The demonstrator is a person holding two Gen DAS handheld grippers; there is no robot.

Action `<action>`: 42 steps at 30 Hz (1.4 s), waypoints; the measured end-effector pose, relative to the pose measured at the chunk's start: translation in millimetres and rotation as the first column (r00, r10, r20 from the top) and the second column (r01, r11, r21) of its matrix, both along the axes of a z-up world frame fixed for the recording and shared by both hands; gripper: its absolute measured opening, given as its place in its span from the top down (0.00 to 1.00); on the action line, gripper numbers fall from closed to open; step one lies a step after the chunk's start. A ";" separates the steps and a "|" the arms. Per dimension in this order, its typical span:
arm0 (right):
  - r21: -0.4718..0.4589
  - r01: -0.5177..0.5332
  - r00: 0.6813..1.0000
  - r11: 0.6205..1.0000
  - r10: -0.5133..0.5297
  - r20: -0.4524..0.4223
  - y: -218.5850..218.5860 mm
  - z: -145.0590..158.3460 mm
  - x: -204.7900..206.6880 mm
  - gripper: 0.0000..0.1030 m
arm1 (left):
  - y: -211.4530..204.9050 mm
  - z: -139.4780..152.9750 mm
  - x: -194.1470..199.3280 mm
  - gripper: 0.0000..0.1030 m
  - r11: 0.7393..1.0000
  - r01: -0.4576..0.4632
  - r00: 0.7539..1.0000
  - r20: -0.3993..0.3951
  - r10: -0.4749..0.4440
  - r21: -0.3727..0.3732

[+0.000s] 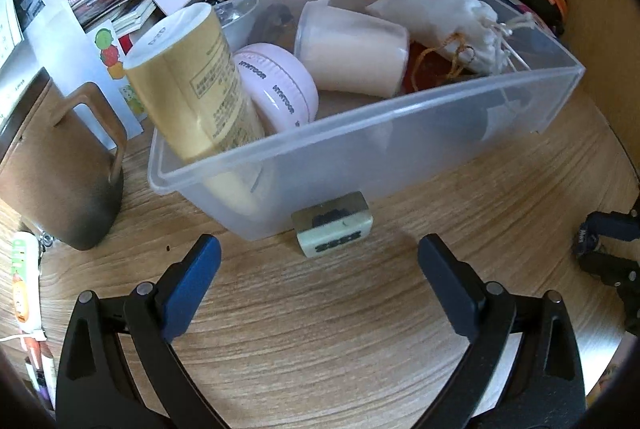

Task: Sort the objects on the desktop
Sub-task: 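Grasp the small green-white box with the left tool while the right tool grasps the blue card pack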

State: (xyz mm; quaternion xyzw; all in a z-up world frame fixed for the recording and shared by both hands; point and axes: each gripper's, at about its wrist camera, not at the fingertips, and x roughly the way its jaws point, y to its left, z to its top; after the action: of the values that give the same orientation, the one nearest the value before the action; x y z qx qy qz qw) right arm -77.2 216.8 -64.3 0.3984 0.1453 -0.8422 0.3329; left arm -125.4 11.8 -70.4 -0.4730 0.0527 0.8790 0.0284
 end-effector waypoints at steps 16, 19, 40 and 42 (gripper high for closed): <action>-0.048 0.006 0.999 0.999 -0.008 -0.042 7.1 17.3 -10.1 0.75 | -24.5 1.9 -7.8 0.27 0.992 -0.098 0.995 -0.005 0.098 0.074; -0.055 0.008 0.999 0.998 -0.011 -0.042 7.9 20.0 -12.9 0.75 | -32.5 2.1 -5.6 0.32 0.992 -0.096 0.995 -0.009 0.097 0.078; -0.055 0.001 0.998 0.998 -0.005 -0.069 -13.6 34.1 -24.0 0.75 | -50.2 12.5 23.5 0.66 0.991 -0.077 0.995 -0.050 0.083 0.112; -0.054 0.002 0.997 0.999 -0.006 -0.076 -14.9 36.7 -25.3 0.75 | -46.4 14.9 22.8 0.66 0.991 -0.071 0.995 -0.057 0.077 0.110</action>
State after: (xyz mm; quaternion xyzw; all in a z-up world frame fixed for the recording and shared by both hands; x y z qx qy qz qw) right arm -102.5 201.9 -27.6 0.3569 0.1343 -0.8612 0.3361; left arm -102.6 -34.6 -55.5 -0.4454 -0.0114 0.8950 0.0196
